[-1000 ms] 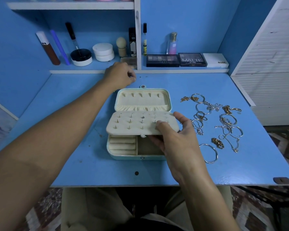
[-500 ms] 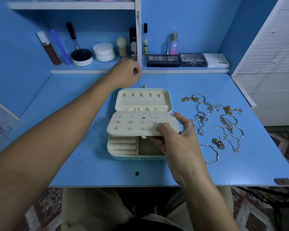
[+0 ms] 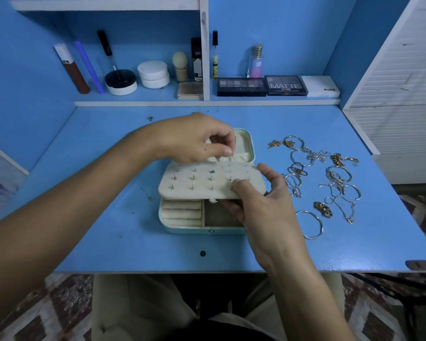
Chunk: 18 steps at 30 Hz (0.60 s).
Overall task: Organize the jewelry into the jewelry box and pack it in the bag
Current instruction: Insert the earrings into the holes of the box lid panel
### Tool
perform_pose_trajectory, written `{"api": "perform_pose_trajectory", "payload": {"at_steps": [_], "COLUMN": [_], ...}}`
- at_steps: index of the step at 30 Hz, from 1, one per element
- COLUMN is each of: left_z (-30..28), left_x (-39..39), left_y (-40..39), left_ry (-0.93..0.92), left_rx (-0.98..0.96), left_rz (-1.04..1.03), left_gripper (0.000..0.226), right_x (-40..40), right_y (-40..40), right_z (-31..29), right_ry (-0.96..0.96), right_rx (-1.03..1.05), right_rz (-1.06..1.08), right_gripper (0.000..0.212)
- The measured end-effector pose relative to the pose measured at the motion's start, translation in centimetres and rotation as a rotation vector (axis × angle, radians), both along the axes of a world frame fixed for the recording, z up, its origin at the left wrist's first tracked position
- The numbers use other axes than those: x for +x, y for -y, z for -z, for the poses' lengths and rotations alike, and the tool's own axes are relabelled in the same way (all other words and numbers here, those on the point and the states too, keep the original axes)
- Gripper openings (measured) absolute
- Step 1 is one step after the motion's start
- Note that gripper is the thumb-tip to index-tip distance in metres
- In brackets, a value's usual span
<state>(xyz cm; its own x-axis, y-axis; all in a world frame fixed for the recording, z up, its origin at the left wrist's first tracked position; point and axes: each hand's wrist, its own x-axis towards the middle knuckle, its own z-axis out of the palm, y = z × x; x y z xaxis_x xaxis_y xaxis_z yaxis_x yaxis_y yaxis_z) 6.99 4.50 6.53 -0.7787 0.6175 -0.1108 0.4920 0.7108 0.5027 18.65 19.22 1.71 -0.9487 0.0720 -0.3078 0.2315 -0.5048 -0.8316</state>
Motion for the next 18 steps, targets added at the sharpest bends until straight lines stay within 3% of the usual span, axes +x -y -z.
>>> {"api": "perform_pose_trajectory", "payload": {"at_steps": [18], "left_z": [0.2], "left_x": [1.1], "left_y": [-0.09], "left_ry": [0.022], "left_rx": [-0.049], "left_rz": [0.079], "left_gripper": [0.007], "right_x": [-0.01], "right_y": [0.02], "right_z": [0.08], "right_ry": [-0.013], "right_rx": [0.014], "right_rz": [-0.011], "right_gripper": [0.04]}}
